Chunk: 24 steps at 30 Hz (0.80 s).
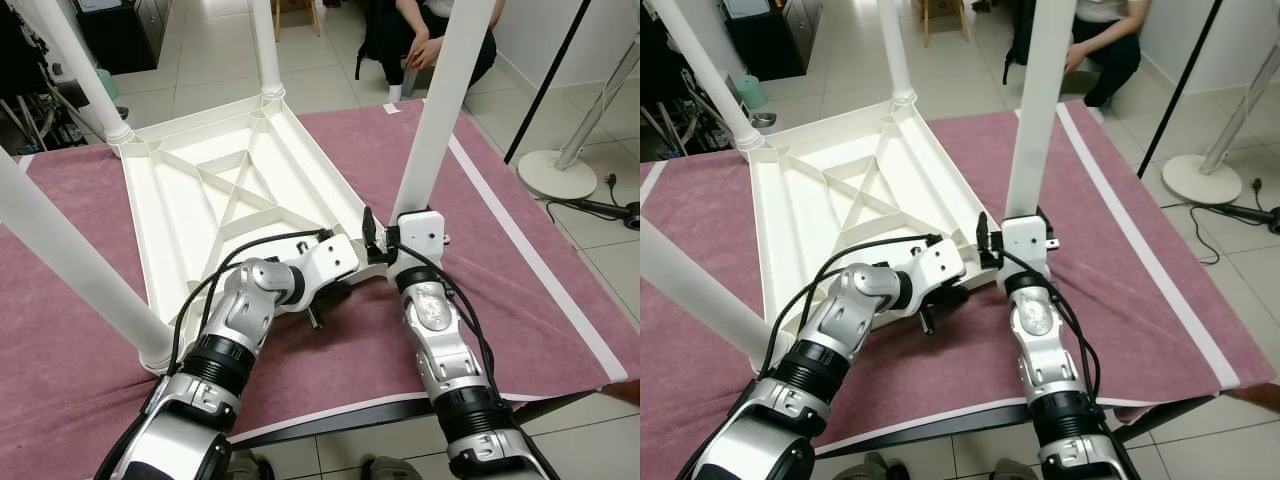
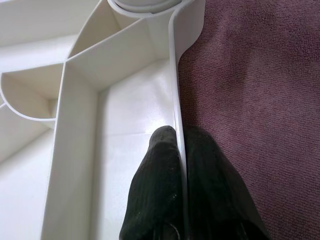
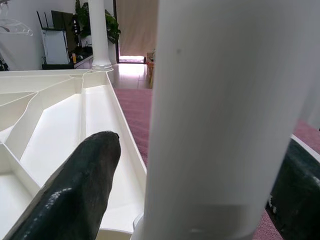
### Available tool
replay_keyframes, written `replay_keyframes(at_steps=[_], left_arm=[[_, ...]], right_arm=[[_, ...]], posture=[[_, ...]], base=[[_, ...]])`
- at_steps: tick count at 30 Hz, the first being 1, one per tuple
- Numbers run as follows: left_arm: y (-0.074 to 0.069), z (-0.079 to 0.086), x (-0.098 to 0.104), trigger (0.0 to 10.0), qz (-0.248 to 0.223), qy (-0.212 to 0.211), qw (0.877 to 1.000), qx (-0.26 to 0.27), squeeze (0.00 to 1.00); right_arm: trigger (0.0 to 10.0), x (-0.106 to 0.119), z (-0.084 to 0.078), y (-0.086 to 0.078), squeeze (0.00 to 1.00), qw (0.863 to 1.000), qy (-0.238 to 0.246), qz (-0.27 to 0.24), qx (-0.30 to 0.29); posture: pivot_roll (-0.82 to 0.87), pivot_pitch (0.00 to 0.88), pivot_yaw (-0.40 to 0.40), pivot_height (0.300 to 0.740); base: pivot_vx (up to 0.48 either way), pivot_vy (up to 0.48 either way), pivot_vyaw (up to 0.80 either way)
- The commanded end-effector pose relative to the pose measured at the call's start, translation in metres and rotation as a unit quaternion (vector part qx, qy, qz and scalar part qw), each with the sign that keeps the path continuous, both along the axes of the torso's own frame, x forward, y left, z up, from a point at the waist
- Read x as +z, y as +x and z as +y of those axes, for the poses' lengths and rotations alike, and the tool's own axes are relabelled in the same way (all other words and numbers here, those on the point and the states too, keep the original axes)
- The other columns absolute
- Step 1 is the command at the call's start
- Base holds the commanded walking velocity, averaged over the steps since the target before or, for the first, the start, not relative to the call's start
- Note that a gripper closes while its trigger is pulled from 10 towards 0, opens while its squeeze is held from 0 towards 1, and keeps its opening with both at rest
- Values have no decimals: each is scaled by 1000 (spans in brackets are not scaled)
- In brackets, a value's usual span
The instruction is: Building children table
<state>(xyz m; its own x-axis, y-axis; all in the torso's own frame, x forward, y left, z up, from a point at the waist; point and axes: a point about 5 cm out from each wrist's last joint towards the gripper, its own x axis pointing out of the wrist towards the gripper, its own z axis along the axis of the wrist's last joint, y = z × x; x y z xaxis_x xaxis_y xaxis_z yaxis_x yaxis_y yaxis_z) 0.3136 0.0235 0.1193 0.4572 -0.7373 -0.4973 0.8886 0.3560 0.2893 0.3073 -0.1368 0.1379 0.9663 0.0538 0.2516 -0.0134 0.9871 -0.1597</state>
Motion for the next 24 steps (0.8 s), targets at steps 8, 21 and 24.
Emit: replay_keyframes(at_steps=[8,21,24], left_arm=[[15,21,-7,10000,-91,21,981,169,0],[16,24,-7,10000,-91,23,980,173,0],[16,24,-7,10000,-91,23,980,173,0]], right_arm=[[10000,4,-1,-2,0,999,2,8,38],[10000,15,-18,-2,0,995,-18,18,92],[10000,15,-19,-2,0,995,-18,20,95]], posture=[[-41,0,133,740],[-39,0,131,740],[-39,0,132,740]], base=[[0,0,0],[0,0,0],[0,0,0]])
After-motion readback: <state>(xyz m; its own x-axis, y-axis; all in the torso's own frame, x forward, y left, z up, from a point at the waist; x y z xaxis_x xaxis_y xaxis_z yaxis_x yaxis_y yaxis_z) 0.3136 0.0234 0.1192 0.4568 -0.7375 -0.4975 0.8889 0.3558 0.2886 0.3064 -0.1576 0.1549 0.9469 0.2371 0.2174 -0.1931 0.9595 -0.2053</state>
